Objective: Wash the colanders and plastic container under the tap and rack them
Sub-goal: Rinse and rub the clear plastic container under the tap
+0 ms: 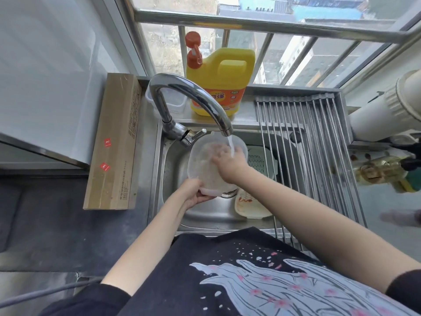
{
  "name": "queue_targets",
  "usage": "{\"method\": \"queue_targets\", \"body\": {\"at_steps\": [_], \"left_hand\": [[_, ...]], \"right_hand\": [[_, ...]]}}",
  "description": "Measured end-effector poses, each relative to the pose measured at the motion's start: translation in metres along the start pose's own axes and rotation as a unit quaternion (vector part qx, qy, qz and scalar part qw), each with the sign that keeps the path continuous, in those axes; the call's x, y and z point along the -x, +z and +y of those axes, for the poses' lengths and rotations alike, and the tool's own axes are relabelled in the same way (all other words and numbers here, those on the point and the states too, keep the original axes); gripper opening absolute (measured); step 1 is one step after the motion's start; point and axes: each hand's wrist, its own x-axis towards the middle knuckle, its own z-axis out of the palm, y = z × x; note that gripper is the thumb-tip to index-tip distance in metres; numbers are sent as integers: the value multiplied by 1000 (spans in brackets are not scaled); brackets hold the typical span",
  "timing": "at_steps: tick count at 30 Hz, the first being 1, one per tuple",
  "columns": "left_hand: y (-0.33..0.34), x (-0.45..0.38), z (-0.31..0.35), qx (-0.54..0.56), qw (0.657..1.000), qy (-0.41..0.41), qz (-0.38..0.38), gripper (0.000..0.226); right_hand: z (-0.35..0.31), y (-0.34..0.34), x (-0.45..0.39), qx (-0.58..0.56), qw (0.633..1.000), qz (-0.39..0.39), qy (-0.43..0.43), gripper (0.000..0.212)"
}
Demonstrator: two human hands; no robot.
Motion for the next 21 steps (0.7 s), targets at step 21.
{"method": "queue_targets", "body": {"at_steps": [21], "left_hand": [[0,-5,3,-29,998,-12,-54,28]], "right_hand": [[-17,-4,7,-310,944,-89,-74,59]]}}
